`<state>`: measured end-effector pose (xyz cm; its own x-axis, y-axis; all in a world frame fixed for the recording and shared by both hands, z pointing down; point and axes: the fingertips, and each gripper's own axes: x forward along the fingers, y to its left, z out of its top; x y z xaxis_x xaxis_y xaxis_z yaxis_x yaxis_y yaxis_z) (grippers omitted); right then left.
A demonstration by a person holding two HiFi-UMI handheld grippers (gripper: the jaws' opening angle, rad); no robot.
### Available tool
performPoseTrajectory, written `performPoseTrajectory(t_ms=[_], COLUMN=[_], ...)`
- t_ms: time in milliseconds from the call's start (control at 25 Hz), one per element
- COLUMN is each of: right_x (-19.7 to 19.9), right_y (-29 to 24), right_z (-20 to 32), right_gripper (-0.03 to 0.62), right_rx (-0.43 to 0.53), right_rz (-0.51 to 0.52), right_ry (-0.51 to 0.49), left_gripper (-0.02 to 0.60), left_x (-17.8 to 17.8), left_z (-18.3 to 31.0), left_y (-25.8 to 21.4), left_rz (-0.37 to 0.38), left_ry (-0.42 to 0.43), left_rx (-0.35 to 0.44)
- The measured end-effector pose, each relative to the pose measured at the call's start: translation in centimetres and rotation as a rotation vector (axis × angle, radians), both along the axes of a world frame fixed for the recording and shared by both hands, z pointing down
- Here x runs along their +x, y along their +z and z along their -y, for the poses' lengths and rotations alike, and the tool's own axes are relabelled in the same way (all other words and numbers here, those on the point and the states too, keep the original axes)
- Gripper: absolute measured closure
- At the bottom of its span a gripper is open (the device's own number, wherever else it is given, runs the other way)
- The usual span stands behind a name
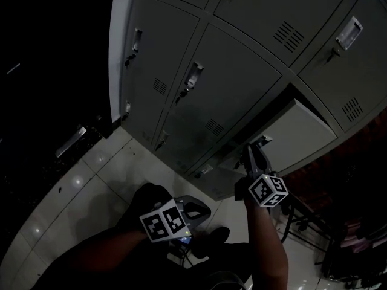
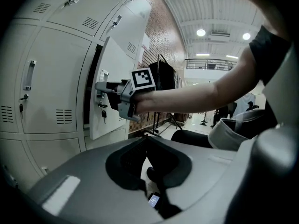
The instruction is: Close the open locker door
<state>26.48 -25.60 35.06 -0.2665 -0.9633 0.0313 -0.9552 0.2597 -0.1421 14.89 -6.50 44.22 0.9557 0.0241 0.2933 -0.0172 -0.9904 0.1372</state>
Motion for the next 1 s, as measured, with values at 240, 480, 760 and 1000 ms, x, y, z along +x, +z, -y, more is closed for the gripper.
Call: performPoseTrajectory(t_ms=[240, 480, 760, 1000], right_x=[1.0, 2.3, 3.4, 3.7], right_y=[0.5, 0.6, 0.6, 0.6], right_z=[3.2, 6.2, 7.9, 8.3], right_gripper=[0.523, 0.546, 0.548, 0.553], right_rx=[-0.034, -0.058, -0.049, -0.041], right_rz=[-0.099, -0.123, -0.126, -0.159], right_ry=[0.072, 0.166, 0.232, 0.259], left_gripper=[0.569, 0.569, 0.569, 0.569], left_x=[0.0, -0.1, -0.2, -0.3], left_z=[0.1, 0.1, 0.2, 0.3], left_y=[-0.3, -0.4, -0.6, -0.7], left_rz=[-0.013, -0.019, -0.029, -0.037], left_ry=[0.0, 0.0, -0.003, -0.002], left_rx=[-0.01, -0.014, -0.02, -0.026])
